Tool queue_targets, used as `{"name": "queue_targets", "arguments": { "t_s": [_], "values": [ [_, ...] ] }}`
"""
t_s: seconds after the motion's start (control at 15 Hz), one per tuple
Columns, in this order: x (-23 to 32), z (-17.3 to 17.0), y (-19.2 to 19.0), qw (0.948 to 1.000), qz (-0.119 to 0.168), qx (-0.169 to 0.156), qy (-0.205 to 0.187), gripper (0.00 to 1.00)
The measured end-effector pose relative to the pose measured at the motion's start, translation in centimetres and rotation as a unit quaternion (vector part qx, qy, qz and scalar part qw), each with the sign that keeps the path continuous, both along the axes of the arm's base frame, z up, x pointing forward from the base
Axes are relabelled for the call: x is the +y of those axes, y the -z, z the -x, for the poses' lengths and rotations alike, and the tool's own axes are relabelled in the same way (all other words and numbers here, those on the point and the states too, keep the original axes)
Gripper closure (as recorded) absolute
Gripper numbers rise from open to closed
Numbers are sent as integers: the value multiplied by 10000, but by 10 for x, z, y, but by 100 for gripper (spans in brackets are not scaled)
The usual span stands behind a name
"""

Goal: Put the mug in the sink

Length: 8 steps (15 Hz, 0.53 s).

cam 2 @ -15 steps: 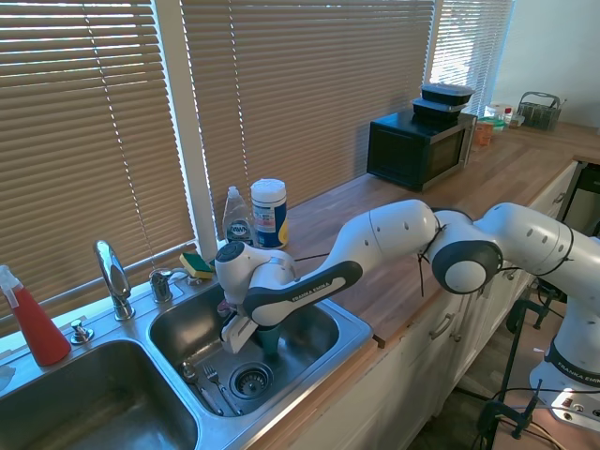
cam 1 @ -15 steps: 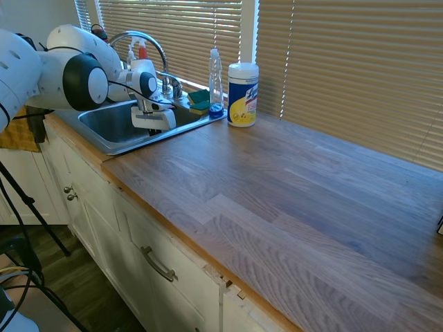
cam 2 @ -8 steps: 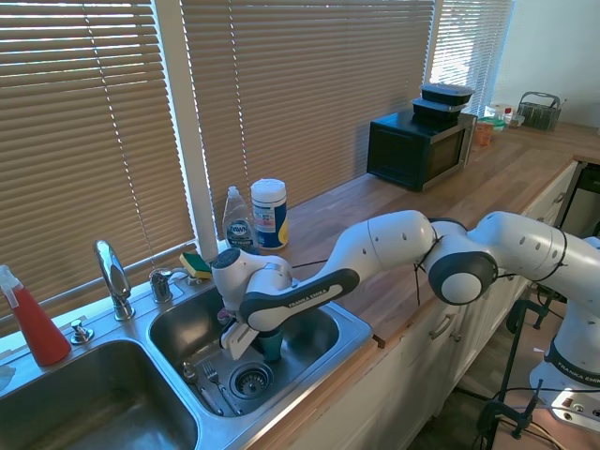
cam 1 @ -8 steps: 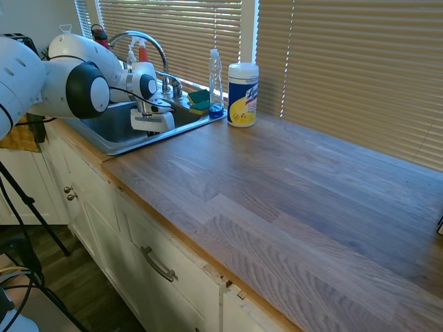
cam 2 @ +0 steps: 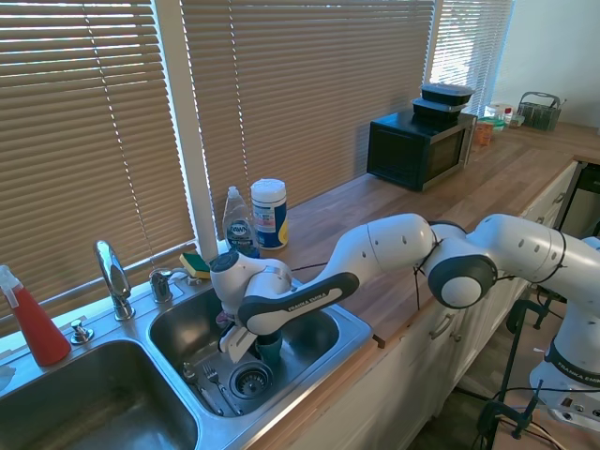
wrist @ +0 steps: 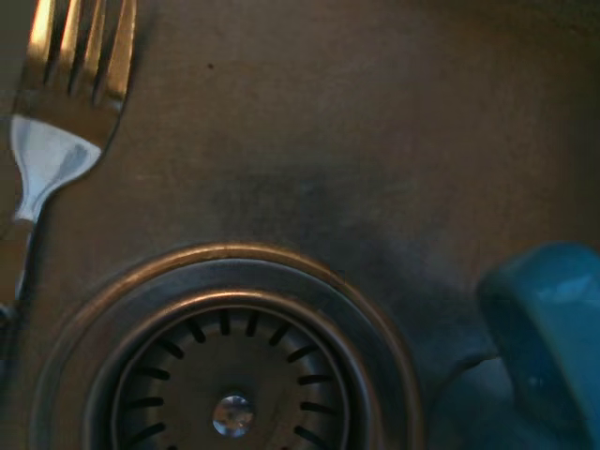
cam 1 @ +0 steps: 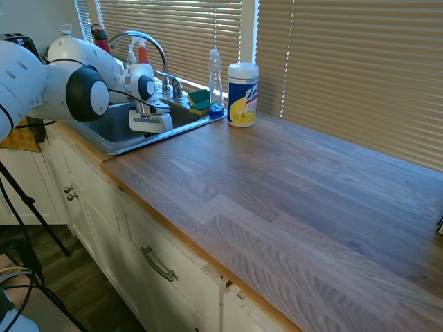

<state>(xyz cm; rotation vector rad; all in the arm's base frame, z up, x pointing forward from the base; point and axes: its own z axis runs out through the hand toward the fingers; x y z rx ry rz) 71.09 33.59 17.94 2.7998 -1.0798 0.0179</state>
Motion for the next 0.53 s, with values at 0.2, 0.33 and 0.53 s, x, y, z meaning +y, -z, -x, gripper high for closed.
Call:
{"name": "queue_targets", "arguments": {
  "t_s": [0.2,0.33,0.53],
  "values": [
    [1,-6,-33,9998,-87,-190,12,0],
    [1,-9,-67,9993,-151,-345,33,0],
    [-8,-11,-119,9985,-189,-490,126,0]
  ]
}}
